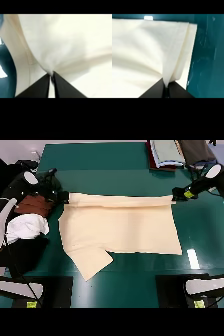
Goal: Fold the shirts.
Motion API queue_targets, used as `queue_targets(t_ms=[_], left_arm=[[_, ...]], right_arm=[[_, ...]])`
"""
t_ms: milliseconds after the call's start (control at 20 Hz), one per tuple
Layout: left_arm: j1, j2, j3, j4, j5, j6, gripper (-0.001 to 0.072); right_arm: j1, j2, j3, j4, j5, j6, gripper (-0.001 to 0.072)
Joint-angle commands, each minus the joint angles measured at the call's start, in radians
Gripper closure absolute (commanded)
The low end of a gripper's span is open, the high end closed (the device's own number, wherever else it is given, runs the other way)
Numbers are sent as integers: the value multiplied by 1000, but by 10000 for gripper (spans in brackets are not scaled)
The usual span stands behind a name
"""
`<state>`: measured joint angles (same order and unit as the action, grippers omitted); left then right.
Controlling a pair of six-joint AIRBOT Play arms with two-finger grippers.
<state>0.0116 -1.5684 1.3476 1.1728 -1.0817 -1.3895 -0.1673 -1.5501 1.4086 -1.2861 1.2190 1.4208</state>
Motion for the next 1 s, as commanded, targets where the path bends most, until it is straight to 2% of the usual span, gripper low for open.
queue_targets(t_ms=[0, 50, 100, 250, 500, 650, 850, 950], left_arm=[[2, 2, -49, 5, -31, -39, 133], [2, 14, -47, 7, -41, -67, 116], [2, 37, -47, 8, -63, -69, 159], [2, 172, -114, 67, -139, -83, 159], [2, 553, -581, 68, -146, -150, 159], [1, 721, -789, 5, -160, -182, 159], [1, 751, -928, -93, -150, -180, 159], [-16, 751, -973, -145, -88, -150, 159]], right_arm=[[-1, 35, -73, 44, -54, 2, 277], [-6, 35, -51, 59, -35, 2, 277], [-14, 43, -24, 82, -4, 0, 277], [-21, 144, -33, 114, 60, -17, 278], [-13, 425, -260, 116, 37, -26, 278], [-13, 530, -343, 116, 13, -26, 278], [-13, 594, -359, 116, 10, -26, 280], [-13, 610, -359, 116, 11, -26, 280]])
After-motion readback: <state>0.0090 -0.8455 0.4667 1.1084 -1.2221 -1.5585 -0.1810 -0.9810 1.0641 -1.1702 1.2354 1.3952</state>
